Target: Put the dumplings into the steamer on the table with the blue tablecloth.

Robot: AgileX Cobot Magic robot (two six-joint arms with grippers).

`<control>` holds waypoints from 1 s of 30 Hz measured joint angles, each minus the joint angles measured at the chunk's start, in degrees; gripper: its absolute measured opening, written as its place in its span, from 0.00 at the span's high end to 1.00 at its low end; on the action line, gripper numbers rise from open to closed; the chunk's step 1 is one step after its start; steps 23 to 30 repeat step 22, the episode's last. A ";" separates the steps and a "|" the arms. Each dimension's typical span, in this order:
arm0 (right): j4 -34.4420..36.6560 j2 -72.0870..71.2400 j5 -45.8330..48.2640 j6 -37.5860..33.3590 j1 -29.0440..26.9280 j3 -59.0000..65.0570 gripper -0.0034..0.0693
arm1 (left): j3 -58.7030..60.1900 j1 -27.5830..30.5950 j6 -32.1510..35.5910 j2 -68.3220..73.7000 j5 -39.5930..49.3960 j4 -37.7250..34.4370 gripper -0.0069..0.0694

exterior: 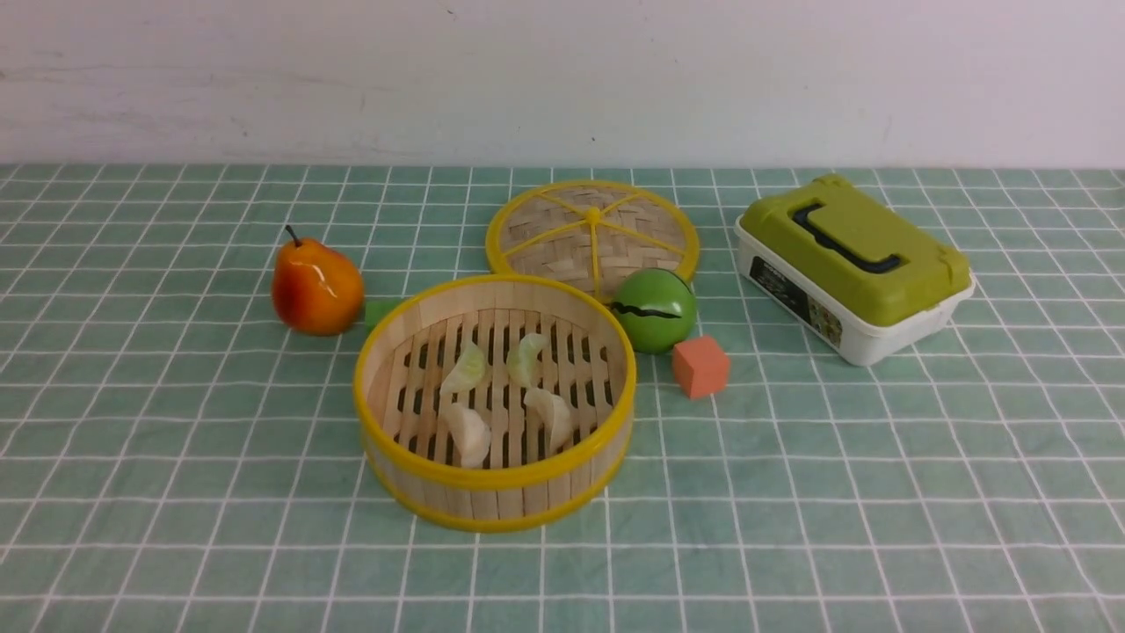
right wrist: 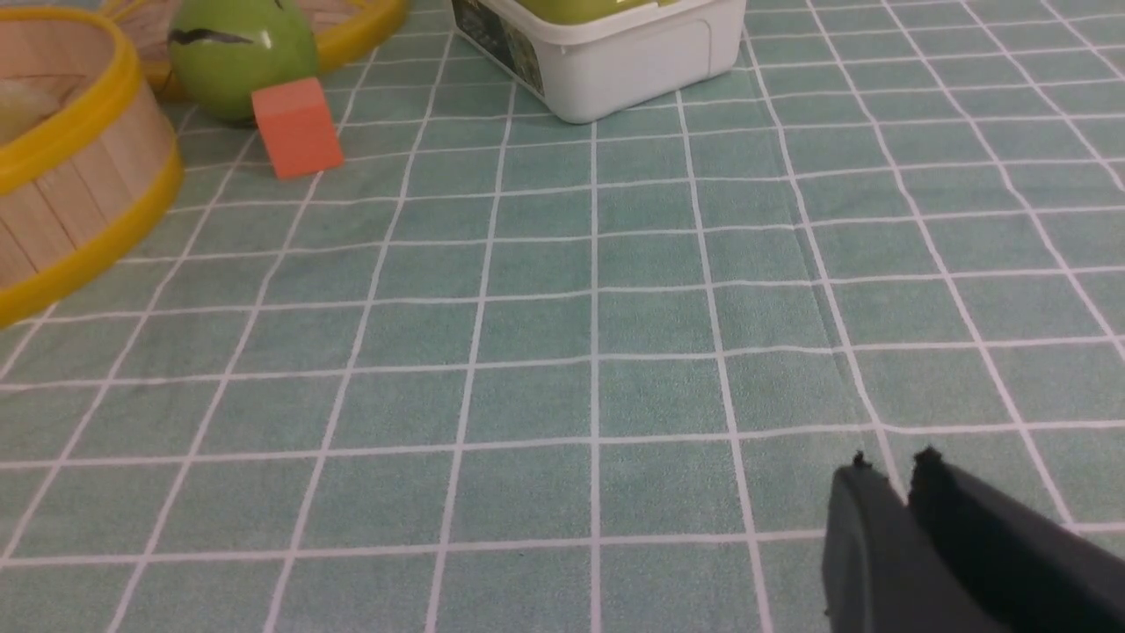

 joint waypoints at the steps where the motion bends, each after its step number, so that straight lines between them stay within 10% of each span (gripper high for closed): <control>1: 0.00 0.00 0.00 0.00 0.00 0.00 0.85 | 0.00 0.00 0.00 0.00 0.00 0.00 0.93; 30: 0.05 0.00 0.00 0.05 0.00 0.00 0.81 | 0.00 0.00 0.00 0.00 0.00 0.00 0.92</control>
